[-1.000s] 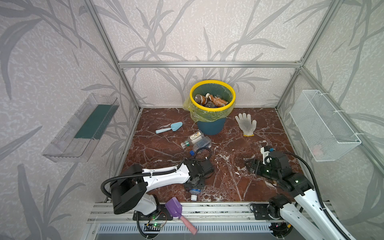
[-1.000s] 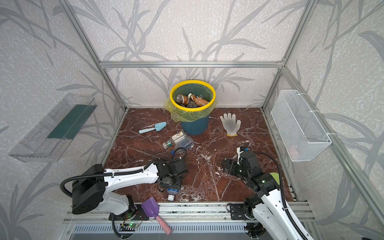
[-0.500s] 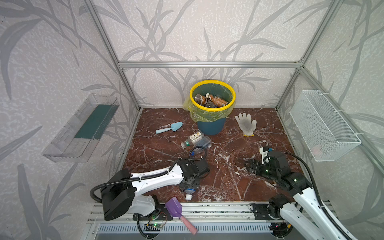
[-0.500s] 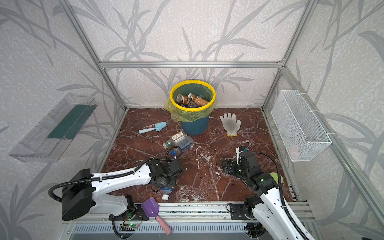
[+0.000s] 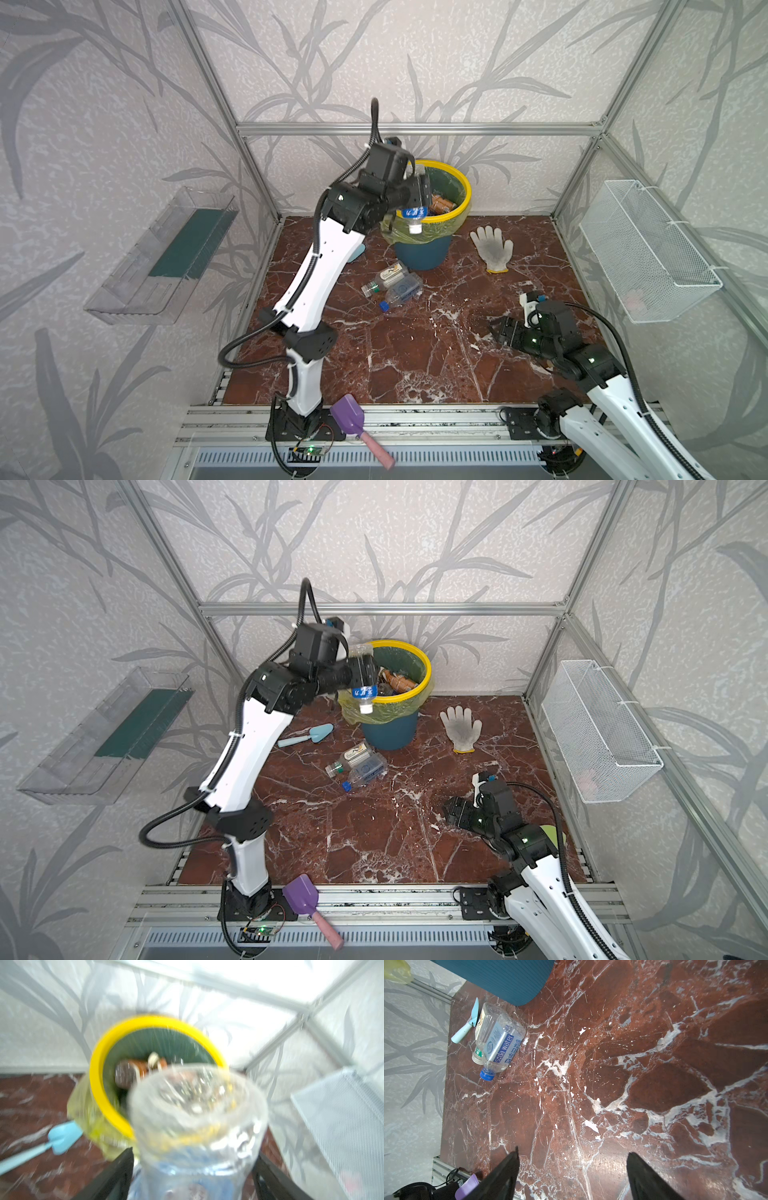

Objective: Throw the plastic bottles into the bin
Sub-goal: 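Swing the left gripper over the bin and open it, then withdraw the left gripper toward the front while the right gripper reaches toward the bottles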

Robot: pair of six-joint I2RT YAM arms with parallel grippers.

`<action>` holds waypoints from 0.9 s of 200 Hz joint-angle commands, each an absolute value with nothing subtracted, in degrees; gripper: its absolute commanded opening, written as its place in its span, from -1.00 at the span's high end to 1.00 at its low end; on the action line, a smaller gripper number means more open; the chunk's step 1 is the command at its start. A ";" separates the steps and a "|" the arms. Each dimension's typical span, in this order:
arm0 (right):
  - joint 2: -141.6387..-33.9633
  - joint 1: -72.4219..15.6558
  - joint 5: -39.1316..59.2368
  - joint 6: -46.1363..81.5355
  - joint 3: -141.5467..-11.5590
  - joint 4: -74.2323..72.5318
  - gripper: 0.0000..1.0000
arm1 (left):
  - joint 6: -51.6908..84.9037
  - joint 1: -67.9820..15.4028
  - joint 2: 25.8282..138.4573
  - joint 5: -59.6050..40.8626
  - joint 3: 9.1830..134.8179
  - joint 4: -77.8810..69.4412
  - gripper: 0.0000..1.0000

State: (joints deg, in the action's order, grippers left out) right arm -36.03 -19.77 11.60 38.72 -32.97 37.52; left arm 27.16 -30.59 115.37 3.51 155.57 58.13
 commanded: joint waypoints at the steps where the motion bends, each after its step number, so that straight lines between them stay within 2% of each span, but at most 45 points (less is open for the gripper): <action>1: -34.81 -19.54 11.57 40.39 -34.80 38.08 -0.66 | 24.99 -26.99 104.95 1.79 154.44 55.46 -0.87; 36: -33.69 -19.51 11.04 39.76 -34.46 40.14 -0.68 | 23.11 -29.25 79.39 1.27 119.87 41.04 -0.99; 66: -35.43 -19.51 11.95 39.80 -34.04 39.25 -0.68 | 24.85 -29.25 63.58 4.52 99.66 44.73 -0.95; 104: -37.69 -19.60 13.13 40.32 -33.85 37.22 -0.66 | 31.79 -29.13 49.59 6.42 75.70 49.11 -0.92; 139: -39.02 -19.77 14.32 42.97 -32.79 33.71 -0.64 | 37.87 -29.16 42.47 6.09 62.59 49.44 -0.90; 180: -40.45 -21.12 14.65 48.88 -30.82 27.91 -0.63 | 40.85 -29.02 40.78 5.03 56.62 48.35 -0.88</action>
